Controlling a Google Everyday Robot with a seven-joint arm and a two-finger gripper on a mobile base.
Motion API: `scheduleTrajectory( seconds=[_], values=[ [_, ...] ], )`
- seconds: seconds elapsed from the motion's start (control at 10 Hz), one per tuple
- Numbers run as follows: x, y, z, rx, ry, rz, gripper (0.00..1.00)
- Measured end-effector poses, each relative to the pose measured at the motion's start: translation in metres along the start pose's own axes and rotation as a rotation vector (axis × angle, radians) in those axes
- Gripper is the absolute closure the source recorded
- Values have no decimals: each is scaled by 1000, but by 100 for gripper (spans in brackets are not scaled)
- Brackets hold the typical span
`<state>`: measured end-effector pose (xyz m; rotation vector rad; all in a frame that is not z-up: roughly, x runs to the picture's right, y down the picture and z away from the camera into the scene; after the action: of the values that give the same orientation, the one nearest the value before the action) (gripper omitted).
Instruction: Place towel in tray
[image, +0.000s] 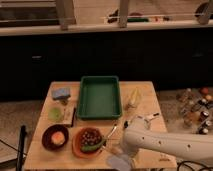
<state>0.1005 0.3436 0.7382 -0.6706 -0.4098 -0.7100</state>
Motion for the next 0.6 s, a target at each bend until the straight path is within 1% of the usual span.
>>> scheduleTrajectory(
  seconds=[0.2,0.3,0.6],
  values=[
    [0,0,7,-3,-23,-3,43],
    [1,0,11,-2,-40,5,57],
    [1,0,8,-3,-42,1,84]
  ],
)
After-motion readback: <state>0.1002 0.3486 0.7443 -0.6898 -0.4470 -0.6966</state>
